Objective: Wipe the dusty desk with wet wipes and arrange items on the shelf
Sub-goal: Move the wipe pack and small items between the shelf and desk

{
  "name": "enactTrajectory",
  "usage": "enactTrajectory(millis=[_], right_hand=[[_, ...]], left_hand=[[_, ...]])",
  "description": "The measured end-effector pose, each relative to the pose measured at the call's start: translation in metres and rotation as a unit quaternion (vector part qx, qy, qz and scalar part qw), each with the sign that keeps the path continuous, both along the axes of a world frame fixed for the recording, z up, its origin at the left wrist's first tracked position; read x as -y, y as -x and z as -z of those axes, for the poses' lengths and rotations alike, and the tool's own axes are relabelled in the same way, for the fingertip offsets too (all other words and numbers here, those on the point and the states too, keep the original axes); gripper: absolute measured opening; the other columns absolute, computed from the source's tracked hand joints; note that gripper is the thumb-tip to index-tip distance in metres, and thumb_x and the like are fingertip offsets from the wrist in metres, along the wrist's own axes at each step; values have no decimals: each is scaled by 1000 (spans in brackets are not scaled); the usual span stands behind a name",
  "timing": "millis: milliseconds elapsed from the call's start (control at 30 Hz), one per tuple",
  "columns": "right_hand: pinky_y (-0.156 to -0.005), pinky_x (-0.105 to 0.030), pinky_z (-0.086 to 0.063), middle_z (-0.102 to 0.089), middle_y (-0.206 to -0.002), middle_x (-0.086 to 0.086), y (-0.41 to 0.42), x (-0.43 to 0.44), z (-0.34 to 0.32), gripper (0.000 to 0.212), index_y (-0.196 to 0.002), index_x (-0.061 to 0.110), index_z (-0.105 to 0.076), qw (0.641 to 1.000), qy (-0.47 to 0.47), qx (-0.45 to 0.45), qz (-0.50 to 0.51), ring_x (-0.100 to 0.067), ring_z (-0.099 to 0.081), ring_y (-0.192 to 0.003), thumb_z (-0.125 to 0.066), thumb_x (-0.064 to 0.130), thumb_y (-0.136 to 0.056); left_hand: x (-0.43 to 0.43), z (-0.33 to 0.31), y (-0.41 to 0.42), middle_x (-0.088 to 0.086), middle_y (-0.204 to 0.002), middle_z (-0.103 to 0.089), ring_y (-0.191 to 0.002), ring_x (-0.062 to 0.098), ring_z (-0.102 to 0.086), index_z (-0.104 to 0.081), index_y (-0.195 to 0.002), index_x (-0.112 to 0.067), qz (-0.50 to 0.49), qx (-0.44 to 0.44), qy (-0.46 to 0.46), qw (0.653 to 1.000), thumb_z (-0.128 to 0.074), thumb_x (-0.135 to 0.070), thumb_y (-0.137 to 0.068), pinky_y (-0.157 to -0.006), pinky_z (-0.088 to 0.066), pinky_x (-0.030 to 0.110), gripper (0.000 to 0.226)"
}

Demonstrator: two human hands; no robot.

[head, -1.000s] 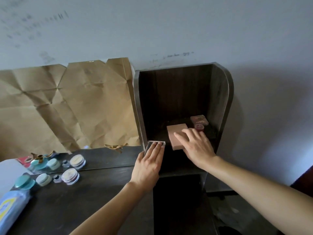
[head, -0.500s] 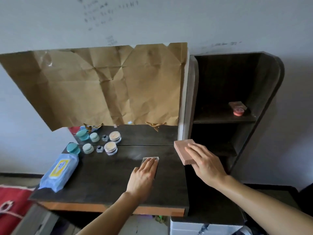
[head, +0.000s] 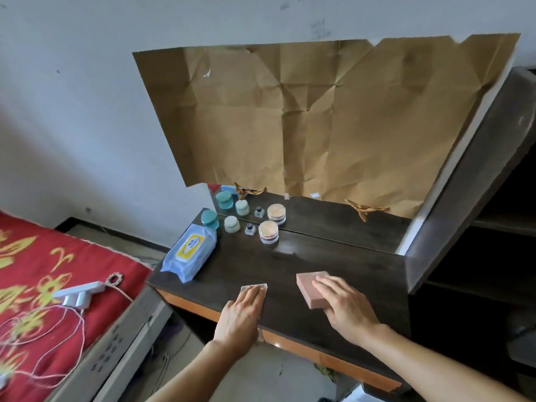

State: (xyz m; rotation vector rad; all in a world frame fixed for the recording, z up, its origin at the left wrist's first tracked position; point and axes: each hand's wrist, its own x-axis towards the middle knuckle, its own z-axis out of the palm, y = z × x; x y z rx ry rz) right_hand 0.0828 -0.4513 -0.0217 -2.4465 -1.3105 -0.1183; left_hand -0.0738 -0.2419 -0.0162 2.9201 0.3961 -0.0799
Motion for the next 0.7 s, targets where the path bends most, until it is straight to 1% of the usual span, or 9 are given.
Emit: enactTrajectory(millis=[33,67,167,233,333,367,433,500,700], right_hand=[[-65,-29,-58,-67,-112,3,-6,-14,7,68,-110,18,-68,1000,4,-6,-7,-16,-66,-99,-84,8,-45],[-66,-29,-58,-67,-112,4,-13,-28,13,67,-111,19,-67,1000,8,-13,-14,-16,-66,-99,-84,8,-46],[-68,-31,-58,-67,-113,3,-36,-68,31,64,-112,18,-66,998,14,-54,-33,-17,-65,-102,-79,6,-50],[-70,-31,-58,-67,-114,3,-50,-94,40,64,-112,18,-66,997,23,-65,-44,-18,-65,-104,-78,7,-51],[-81,-36,-56,-62,-124,3,-71,-125,54,59,-121,18,-61,995,38,-83,-45,-18,-58,-115,-69,7,-64],[-82,-37,-56,-61,-125,2,-78,-132,58,58,-122,18,-60,994,44,-86,-42,-19,-57,-116,-67,7,-66],[-76,-36,-58,-64,-121,2,-92,-141,64,58,-118,17,-63,994,54,-91,-24,-21,-60,-112,-71,6,-62],[-72,-36,-58,-65,-118,1,-105,-145,68,59,-115,16,-64,993,62,-103,5,-23,-62,-108,-74,4,-59],[-80,-37,-56,-59,-128,0,-139,-160,87,59,-123,13,-59,989,80,-96,83,-23,-54,-119,-70,0,-67]], left_hand=[[-10,2,-2,-10,-145,-40,-134,13,-39,-34,-144,-22,-10,-6,0,1000,-66,-23,-73,-82,-51,31,78],[-20,3,-5,-10,-147,-38,-136,13,-37,-32,-145,-22,-21,-9,2,1000,-62,-22,-76,-85,-49,31,75],[-47,5,-19,-13,-151,-29,-139,12,-30,-26,-147,-23,-43,-8,18,999,-47,-10,-81,-92,-45,31,70],[-68,9,-30,-13,-152,-27,-140,11,-28,-25,-148,-22,-47,-10,11,999,-43,-8,-83,-93,-44,32,69],[-94,18,-50,-9,-149,-34,-137,15,-34,-31,-146,-21,-55,-33,23,998,-47,-8,-83,-88,-49,35,67],[-100,21,-57,-10,-150,-33,-138,15,-33,-30,-147,-21,-57,-41,24,997,-48,-7,-82,-89,-48,35,69],[-109,24,-72,-12,-152,-26,-141,12,-25,-24,-148,-21,-54,-58,22,997,-47,-6,-82,-92,-46,33,72],[-117,30,-88,-11,-154,-22,-142,11,-22,-19,-150,-22,-33,-65,18,997,-48,-6,-82,-94,-44,32,76],[-150,57,-144,-5,-156,-18,-143,16,-19,-12,-151,-17,42,-111,17,993,-55,-10,-83,-98,-41,34,80]])
